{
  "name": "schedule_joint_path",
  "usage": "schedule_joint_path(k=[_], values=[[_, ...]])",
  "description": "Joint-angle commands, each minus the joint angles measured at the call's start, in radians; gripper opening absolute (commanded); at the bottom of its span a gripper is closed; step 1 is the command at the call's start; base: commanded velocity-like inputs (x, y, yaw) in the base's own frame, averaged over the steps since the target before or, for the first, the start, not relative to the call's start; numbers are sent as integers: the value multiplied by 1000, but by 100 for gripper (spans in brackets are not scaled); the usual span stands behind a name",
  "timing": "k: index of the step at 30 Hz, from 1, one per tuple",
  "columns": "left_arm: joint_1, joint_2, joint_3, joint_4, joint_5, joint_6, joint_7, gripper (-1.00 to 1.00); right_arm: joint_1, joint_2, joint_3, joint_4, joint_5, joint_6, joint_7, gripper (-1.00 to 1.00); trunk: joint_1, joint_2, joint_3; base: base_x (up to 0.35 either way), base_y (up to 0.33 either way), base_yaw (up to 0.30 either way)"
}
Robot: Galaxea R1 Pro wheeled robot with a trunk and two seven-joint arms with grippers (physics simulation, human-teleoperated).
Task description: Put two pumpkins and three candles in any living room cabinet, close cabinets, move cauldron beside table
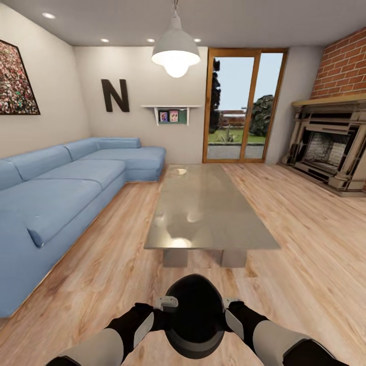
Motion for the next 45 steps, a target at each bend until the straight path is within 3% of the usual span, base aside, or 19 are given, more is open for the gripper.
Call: schedule_joint_path(k=[1,28,45], values=[[-1,0,5,3,-23,2,7,-100,0,0,-5,-10,-15,-7,-5,-100,0,-1,-1,74,-127,4],[-1,0,5,3,-23,2,7,-100,0,0,-5,-10,-15,-7,-5,-100,0,-1,-11,78,-7,27],[-1,0,5,4,-23,2,7,-100,-1,0,-5,-10,-15,-7,-5,-100,0,-1,-18,96,-54,-62]])
